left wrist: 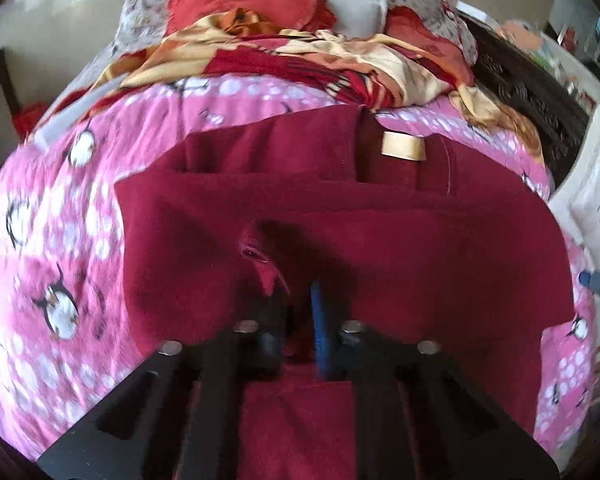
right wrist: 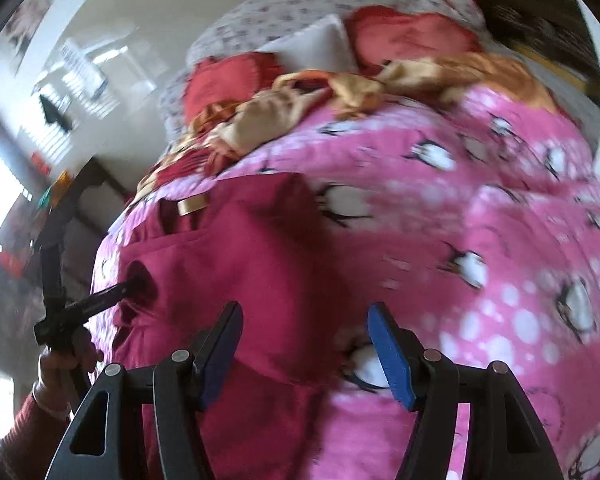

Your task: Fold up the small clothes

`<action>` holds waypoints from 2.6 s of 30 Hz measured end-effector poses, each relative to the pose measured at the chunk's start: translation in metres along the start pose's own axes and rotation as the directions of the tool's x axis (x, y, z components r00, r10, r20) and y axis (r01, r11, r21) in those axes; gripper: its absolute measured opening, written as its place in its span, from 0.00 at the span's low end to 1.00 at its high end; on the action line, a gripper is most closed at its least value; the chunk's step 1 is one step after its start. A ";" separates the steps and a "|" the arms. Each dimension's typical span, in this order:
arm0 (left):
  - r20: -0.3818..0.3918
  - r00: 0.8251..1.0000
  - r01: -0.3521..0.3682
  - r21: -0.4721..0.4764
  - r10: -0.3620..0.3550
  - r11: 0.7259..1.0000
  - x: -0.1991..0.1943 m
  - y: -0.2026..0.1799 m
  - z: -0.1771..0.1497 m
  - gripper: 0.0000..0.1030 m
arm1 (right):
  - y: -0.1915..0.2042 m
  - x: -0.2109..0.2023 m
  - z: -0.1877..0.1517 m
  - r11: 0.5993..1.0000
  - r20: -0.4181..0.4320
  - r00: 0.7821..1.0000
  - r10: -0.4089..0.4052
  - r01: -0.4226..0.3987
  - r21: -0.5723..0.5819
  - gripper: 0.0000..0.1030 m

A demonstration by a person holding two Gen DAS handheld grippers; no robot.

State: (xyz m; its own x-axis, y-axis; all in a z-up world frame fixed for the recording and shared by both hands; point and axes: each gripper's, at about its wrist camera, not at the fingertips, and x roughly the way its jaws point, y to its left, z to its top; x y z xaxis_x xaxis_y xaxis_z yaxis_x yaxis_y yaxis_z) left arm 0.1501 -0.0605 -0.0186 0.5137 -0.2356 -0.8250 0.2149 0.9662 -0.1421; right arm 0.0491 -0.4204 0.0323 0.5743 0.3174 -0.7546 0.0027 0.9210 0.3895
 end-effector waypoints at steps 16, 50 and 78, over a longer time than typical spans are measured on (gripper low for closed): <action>0.053 0.998 0.051 -0.105 -0.046 0.993 -0.049 0.063 -0.017 0.03 | 0.009 0.026 0.036 0.998 0.049 0.998 0.025 -0.027 0.057 0.65; 0.052 0.999 -0.007 -0.088 0.012 0.996 -0.045 0.066 -0.017 0.02 | 0.014 0.058 0.057 0.998 0.012 0.999 0.040 -0.040 0.058 0.68; 0.024 0.999 -0.045 -0.120 0.048 0.992 -0.030 0.069 -0.018 0.03 | 0.023 0.074 -0.006 0.994 -0.147 0.989 0.009 -0.025 -0.110 0.28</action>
State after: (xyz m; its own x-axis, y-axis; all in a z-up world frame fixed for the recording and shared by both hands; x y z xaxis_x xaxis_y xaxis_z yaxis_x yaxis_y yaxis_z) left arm 0.1347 0.0153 -0.0136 0.5435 -0.1911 -0.8174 0.0904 0.9814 -0.1693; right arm 0.0867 -0.3742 -0.0182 0.4478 0.3555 -0.8204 -0.1018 0.9319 0.3482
